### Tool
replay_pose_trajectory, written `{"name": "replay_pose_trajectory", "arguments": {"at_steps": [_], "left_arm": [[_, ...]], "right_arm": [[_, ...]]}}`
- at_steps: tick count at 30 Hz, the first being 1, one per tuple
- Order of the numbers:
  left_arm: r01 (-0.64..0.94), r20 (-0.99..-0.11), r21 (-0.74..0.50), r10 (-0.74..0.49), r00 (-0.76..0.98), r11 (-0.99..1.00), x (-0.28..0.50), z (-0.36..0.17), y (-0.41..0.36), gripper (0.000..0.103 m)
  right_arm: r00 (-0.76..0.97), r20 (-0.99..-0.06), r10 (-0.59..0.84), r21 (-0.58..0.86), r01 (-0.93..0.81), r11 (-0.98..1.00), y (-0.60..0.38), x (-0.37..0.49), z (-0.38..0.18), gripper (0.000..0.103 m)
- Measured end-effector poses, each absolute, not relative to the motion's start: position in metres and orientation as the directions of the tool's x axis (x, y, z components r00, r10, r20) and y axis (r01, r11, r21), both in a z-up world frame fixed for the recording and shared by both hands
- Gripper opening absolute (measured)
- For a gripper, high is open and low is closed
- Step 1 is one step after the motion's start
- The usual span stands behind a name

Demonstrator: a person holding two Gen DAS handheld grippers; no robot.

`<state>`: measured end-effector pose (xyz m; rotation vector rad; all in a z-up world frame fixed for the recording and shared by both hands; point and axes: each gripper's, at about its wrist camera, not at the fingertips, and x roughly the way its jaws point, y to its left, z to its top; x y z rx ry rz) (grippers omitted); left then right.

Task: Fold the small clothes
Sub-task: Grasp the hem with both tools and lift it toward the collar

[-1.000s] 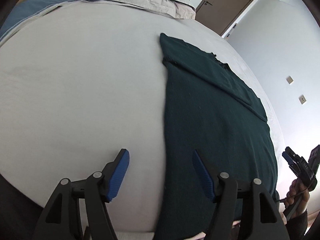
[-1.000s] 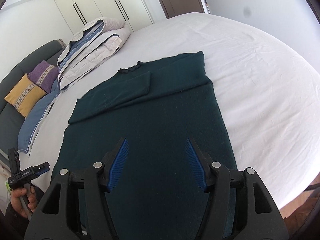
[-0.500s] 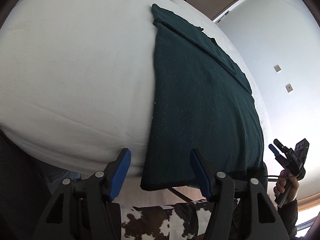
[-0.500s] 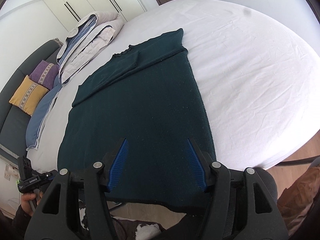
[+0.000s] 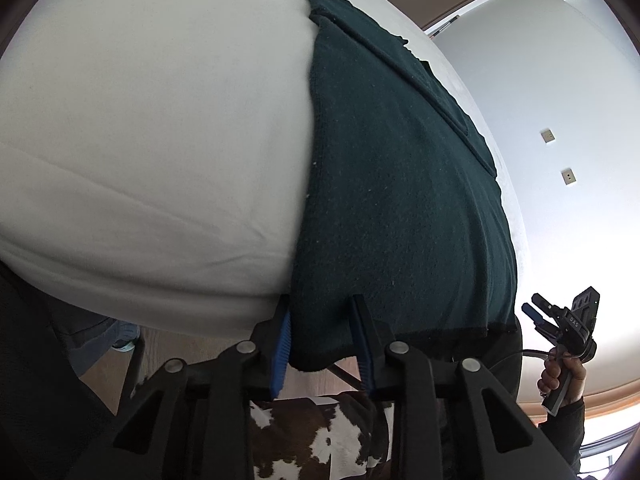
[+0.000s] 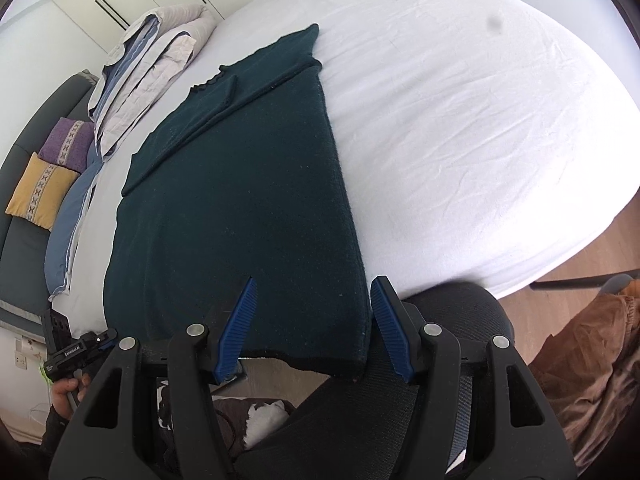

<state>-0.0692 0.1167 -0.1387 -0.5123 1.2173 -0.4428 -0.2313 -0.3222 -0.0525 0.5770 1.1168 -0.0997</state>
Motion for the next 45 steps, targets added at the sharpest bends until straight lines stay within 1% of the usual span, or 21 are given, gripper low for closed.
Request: {"name": "replay_pose_trajectory", "arguments": {"at_steps": [1,3,5,10,13,18,21,23,25,27,28,32,35,40,45], "left_arm": [[0.046,-0.764,-0.592,-0.579,0.284,0.805,-0.069,-0.140,0.117,0.020],[0.046,-0.765,-0.592,-0.579,0.281,0.804,-0.069,-0.140,0.116,0.012],[0.061,-0.770,-0.582,-0.573,0.282,0.811,-0.069,-0.138,0.114,0.009],[0.085,-0.777,-0.562,-0.561,0.287,0.823,-0.071,-0.132,0.114,0.007],[0.100,-0.780,-0.551,-0.553,0.292,0.829,-0.072,-0.129,0.113,0.007],[0.109,-0.780,-0.544,-0.549,0.300,0.832,-0.072,-0.125,0.113,0.007],[0.112,-0.778,-0.545,-0.551,0.301,0.831,-0.072,-0.124,0.115,0.007],[0.115,-0.779,-0.544,-0.552,0.299,0.831,-0.072,-0.124,0.114,0.007],[0.118,-0.778,-0.544,-0.552,0.300,0.830,-0.071,-0.123,0.114,0.007],[0.125,-0.775,-0.544,-0.554,0.303,0.829,-0.071,-0.121,0.113,0.007],[0.128,-0.772,-0.546,-0.557,0.306,0.828,-0.071,-0.119,0.113,0.007],[0.127,-0.742,-0.580,-0.587,0.325,0.804,-0.070,-0.111,0.118,0.006],[0.119,-0.710,-0.617,-0.615,0.343,0.778,-0.068,-0.104,0.124,0.006],[0.106,-0.615,-0.709,-0.684,0.392,0.697,-0.062,-0.081,0.135,0.006],[0.101,-0.525,-0.773,-0.721,0.453,0.626,-0.046,-0.056,0.144,0.006]], "right_arm": [[0.435,-0.876,0.208,0.383,0.367,0.848,-0.324,-0.232,-0.056,0.058],[0.400,-0.888,0.226,0.385,0.379,0.842,-0.325,-0.234,-0.065,0.058],[0.366,-0.902,0.230,0.370,0.377,0.849,-0.320,-0.234,-0.073,0.057],[0.330,-0.921,0.209,0.329,0.367,0.870,-0.311,-0.230,-0.079,0.056],[0.297,-0.934,0.197,0.299,0.353,0.886,-0.306,-0.224,-0.085,0.051],[0.221,-0.953,0.208,0.272,0.320,0.907,-0.300,-0.215,-0.095,0.032],[0.239,-0.940,0.243,0.313,0.321,0.894,-0.303,-0.219,-0.093,0.032],[0.259,-0.929,0.265,0.343,0.334,0.878,-0.306,-0.223,-0.093,0.028],[0.281,-0.916,0.287,0.375,0.343,0.861,-0.309,-0.227,-0.093,0.022],[0.288,-0.912,0.292,0.384,0.352,0.853,-0.311,-0.232,-0.093,0.009],[0.297,-0.908,0.294,0.391,0.353,0.850,-0.311,-0.234,-0.092,0.008],[0.363,-0.877,0.315,0.442,0.349,0.826,-0.315,-0.240,-0.079,0.006],[0.439,-0.832,0.338,0.503,0.343,0.793,-0.320,-0.240,-0.063,0.006],[0.559,-0.729,0.395,0.616,0.283,0.735,-0.322,-0.229,-0.035,0.006],[0.645,-0.640,0.417,0.683,0.229,0.694,-0.325,-0.198,-0.013,0.006]]}}
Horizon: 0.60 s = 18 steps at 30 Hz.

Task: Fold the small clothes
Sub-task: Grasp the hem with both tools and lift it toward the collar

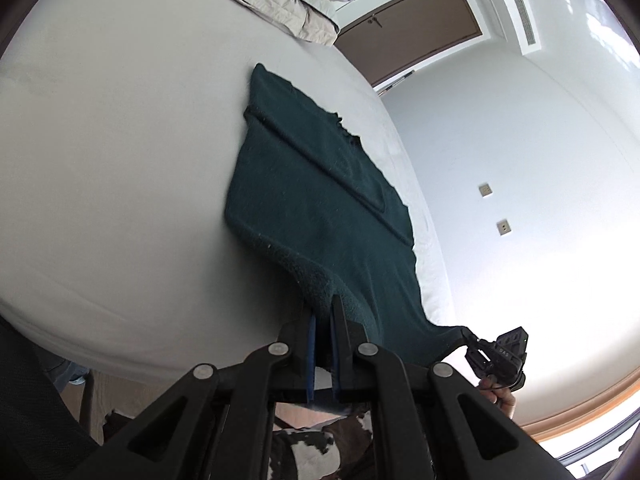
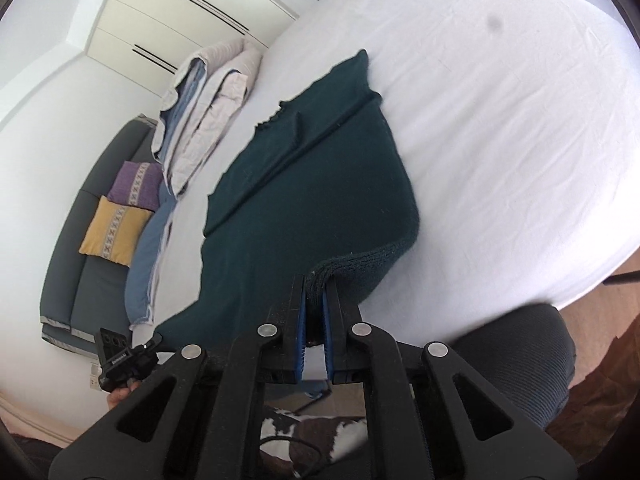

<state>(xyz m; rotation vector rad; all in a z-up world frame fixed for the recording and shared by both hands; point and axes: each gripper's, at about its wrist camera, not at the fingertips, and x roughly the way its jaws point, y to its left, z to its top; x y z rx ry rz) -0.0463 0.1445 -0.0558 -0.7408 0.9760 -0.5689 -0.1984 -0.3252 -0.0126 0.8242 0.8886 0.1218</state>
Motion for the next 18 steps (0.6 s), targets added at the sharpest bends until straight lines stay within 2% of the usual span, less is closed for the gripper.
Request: {"name": "replay_pose_trajectory", "arguments": {"at_steps": [7,18], "left_arm": [[0.087,-0.440,-0.822,-0.726,0.529,0.562,-0.002,-0.028,0.150,0.006],[0.050,-0.400,-0.849,-0.702,0.589,0.526,0.093,-0.011,0.146,0.006]], "right_arm": [[0.724,-0.567,0.394,0.708,0.183,0.682,-0.335,-0.132,0.016,0.006],[0.788,-0.533,0.308,0.695,0.201,0.690,-0.384,-0.025,0.045,0.006]]}}
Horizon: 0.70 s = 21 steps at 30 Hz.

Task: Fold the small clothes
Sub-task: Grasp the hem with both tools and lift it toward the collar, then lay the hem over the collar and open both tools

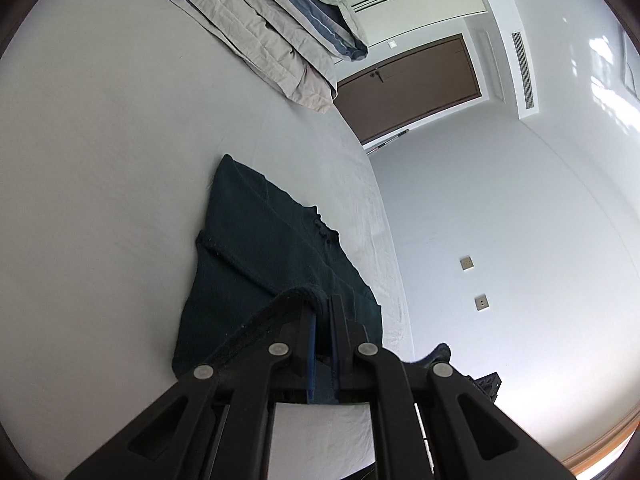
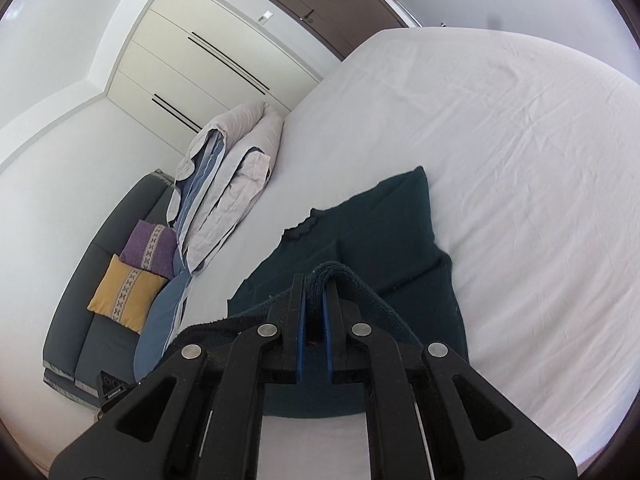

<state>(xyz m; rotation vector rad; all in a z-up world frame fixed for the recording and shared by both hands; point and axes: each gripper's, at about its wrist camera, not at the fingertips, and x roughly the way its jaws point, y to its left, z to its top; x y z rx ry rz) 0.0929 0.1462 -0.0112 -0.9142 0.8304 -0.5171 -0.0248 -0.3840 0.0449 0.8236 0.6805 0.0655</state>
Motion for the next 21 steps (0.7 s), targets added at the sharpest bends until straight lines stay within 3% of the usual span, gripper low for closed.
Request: {"name": "replay_pose_trajectory", "arguments": {"at_steps": [10,21], "left_arm": [[0.031,-0.414,-0.845,-0.688,0.596,0.535,0.194,-0.013,0.126,0.006],[-0.069,-0.482,-0.833,-0.659,0.577,0.549,0.294,-0.045,0.114,0.006]], "right_arm": [[0.783,-0.571,0.246,0.646,0.244,0.723,-0.400,0.082,0.029,0.006],[0.739,-0.640,0.210,0.619,0.335,0.710,-0.421,0.200,-0.028,0.006]]}}
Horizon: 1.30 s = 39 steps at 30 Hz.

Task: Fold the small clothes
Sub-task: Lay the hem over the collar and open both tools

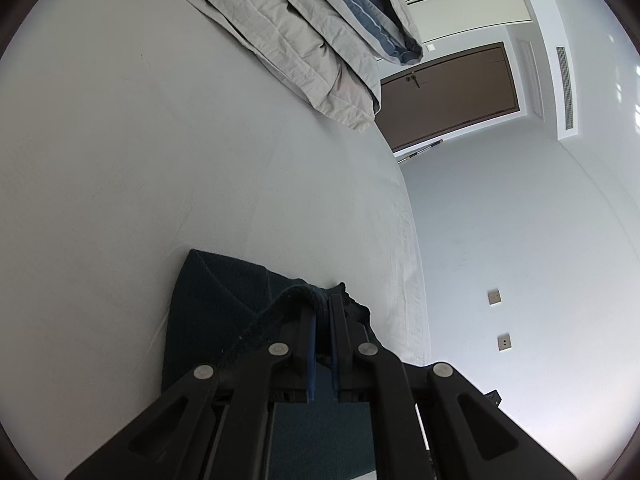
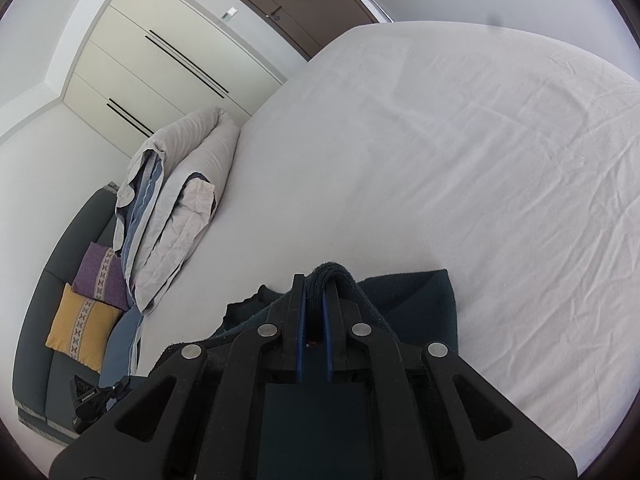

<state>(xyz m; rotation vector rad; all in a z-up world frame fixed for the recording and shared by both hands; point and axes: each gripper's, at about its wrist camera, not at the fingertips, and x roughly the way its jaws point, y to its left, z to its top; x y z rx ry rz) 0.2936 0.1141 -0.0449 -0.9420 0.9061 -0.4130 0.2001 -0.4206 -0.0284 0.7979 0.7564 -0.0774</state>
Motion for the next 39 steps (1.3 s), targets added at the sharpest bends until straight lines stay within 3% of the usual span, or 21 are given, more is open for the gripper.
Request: {"name": "replay_pose_trajectory", "arguments": {"at_steps": [6,8,10,11,12,19,23,32,35,38,39], "left_arm": [[-0.102,-0.547,-0.791,-0.622,0.560,0.604,0.338,-0.071,0.099,0.007],[-0.149,-0.589,-0.772,-0.606,0.535,0.618,0.349,-0.089,0.096,0.012],[-0.161,-0.600,-0.772,-0.620,0.507,0.616,0.351,-0.101,0.095,0.027],[-0.160,-0.603,-0.769,-0.619,0.503,0.619,0.349,-0.102,0.095,0.037],[-0.158,-0.606,-0.766,-0.616,0.504,0.623,0.345,-0.102,0.095,0.046],[-0.065,-0.581,-0.748,-0.604,0.546,0.661,0.288,-0.073,0.097,0.050],[-0.023,-0.607,-0.674,-0.536,0.587,0.738,0.240,-0.063,0.099,0.061],[0.033,-0.678,-0.558,-0.478,0.558,0.829,0.177,-0.089,0.093,0.061],[0.058,-0.697,-0.516,-0.458,0.552,0.855,0.165,-0.095,0.088,0.061],[0.071,-0.704,-0.482,-0.435,0.561,0.873,0.158,-0.099,0.086,0.061],[0.073,-0.707,-0.474,-0.429,0.562,0.877,0.157,-0.101,0.086,0.061]], "right_arm": [[0.692,-0.698,0.183,0.591,0.412,0.694,-0.436,0.257,-0.075,0.007],[0.664,-0.727,0.178,0.574,0.444,0.688,-0.442,0.272,-0.094,0.008],[0.642,-0.746,0.175,0.557,0.458,0.693,-0.444,0.282,-0.108,0.027],[0.645,-0.746,0.164,0.552,0.461,0.695,-0.445,0.283,-0.112,0.054],[0.659,-0.737,0.149,0.552,0.460,0.695,-0.445,0.281,-0.112,0.065],[0.680,-0.714,0.167,0.549,0.396,0.737,-0.429,0.249,-0.096,0.065],[0.673,-0.728,0.131,0.459,0.338,0.821,-0.403,0.216,-0.081,0.065],[0.631,-0.769,0.098,0.344,0.279,0.897,-0.375,0.149,-0.087,0.062],[0.603,-0.793,0.089,0.315,0.281,0.906,-0.375,0.120,-0.094,0.052],[0.584,-0.808,0.079,0.288,0.275,0.917,-0.368,0.105,-0.103,0.034],[0.584,-0.809,0.065,0.271,0.273,0.923,-0.364,0.103,-0.105,0.034]]}}
